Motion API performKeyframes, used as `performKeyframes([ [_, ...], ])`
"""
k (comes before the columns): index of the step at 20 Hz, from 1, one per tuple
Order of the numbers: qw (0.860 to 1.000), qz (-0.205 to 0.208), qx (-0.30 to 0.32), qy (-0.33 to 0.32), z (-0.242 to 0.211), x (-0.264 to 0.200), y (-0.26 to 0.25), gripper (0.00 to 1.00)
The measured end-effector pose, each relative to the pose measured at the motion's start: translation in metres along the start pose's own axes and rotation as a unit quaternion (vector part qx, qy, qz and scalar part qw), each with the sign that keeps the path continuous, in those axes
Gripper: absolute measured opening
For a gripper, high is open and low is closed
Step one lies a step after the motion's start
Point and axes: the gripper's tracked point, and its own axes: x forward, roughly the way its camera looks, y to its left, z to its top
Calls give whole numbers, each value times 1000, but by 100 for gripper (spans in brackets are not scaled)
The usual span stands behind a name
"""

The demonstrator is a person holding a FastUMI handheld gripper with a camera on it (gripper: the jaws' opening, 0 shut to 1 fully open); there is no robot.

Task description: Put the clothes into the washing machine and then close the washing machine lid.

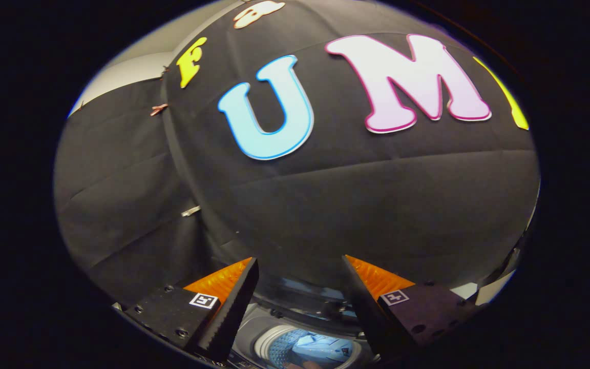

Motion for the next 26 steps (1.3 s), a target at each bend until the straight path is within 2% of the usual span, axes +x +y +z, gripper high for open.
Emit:
performKeyframes([
  [4, 999, -45, 16, 6, 0, 6, -22, 99],
  [10, 996, -78, 1, 35, -12, 13, -30, 99],
  [14, 995, -82, -26, 43, -18, 16, -33, 99],
  [20, 994, -95, -31, 40, -19, 14, -34, 100],
  [26, 993, -103, -46, 36, -32, -13, -21, 100],
])
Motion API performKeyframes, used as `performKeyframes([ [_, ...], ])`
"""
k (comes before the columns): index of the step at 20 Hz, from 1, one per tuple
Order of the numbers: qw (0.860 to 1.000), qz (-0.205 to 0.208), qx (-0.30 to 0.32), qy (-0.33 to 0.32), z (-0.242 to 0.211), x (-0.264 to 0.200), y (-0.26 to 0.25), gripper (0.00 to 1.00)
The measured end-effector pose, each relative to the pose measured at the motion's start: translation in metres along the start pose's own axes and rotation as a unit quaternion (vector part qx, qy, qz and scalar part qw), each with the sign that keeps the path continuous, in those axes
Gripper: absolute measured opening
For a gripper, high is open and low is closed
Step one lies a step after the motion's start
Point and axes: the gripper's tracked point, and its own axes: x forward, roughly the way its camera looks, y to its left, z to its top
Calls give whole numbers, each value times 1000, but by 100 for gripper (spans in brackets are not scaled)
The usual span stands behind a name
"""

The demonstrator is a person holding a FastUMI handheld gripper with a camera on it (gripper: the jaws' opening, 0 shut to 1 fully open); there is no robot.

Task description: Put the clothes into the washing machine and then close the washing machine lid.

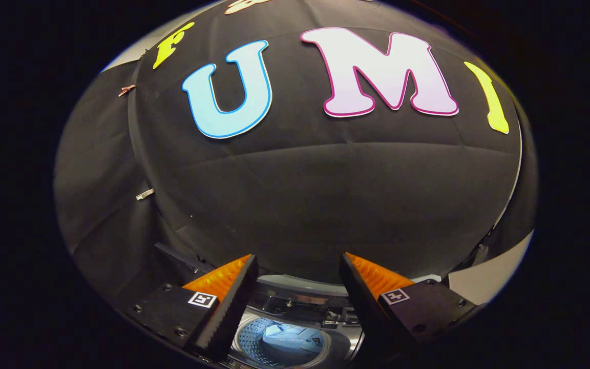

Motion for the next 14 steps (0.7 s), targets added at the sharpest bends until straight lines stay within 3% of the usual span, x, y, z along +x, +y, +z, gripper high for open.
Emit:
performKeyframes([
  [11, 998, 21, 5, 58, -59, -63, 23, 99],
  [14, 996, 22, -21, 83, -86, -76, 28, 99],
])
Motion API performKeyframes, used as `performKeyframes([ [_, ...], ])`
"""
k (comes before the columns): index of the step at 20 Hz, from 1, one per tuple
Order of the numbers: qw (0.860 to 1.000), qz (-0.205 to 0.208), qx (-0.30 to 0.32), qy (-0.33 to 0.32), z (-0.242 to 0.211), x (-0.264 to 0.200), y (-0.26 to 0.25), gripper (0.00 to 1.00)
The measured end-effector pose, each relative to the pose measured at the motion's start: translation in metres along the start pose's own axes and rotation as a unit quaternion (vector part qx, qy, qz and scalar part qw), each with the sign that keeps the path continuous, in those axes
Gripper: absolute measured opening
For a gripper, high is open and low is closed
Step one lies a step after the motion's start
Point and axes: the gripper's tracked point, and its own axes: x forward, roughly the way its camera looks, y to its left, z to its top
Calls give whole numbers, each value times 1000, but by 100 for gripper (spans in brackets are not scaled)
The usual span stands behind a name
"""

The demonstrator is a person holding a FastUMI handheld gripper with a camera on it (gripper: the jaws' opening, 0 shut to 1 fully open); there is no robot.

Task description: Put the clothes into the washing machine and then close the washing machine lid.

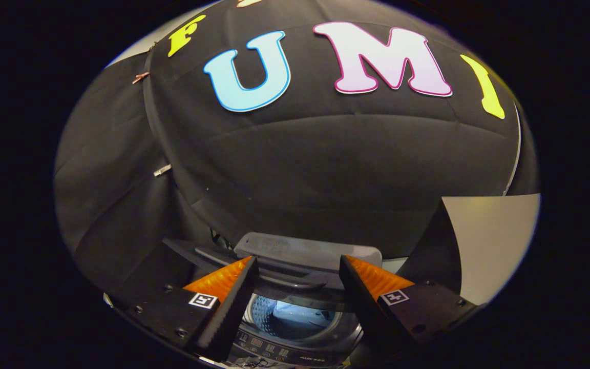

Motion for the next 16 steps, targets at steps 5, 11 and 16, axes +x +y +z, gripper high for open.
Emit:
performKeyframes([
  [5, 998, 20, -53, 22, -28, -11, 32, 99],
  [11, 996, 37, -84, -12, -16, -29, 53, 99],
  [16, 994, 51, -88, -41, -13, -52, 55, 99],
])
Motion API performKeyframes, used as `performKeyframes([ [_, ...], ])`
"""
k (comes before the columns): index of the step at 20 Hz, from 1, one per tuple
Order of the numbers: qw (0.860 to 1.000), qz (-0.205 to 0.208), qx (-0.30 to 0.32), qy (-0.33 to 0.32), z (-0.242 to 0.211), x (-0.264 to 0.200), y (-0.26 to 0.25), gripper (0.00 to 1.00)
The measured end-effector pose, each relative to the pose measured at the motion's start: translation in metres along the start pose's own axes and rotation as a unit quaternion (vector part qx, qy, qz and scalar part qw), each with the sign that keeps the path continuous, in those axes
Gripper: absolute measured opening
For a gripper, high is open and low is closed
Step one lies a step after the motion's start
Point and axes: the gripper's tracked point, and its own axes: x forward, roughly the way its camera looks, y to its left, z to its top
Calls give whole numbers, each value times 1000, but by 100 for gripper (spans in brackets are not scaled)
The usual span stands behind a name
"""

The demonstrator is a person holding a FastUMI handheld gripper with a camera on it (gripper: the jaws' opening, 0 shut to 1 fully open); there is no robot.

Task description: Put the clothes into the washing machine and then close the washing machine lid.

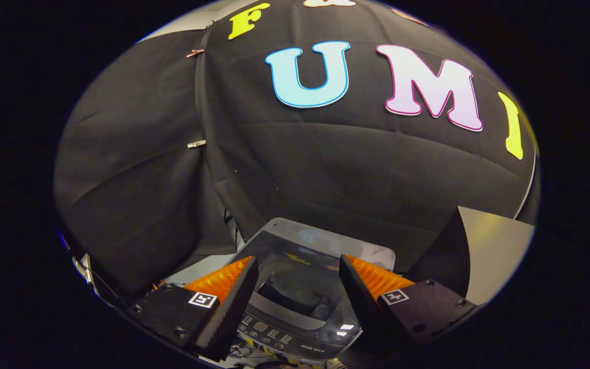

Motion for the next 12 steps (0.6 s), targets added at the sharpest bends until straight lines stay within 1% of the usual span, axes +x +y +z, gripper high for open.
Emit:
performKeyframes([
  [3, 1000, 3, -3, -21, 8, -18, -2, 99],
  [6, 999, -3, -5, -54, 23, -43, -11, 99],
  [9, 995, -20, -3, -97, 39, -80, -27, 99],
  [12, 990, -48, 3, -133, 48, -118, -47, 99],
])
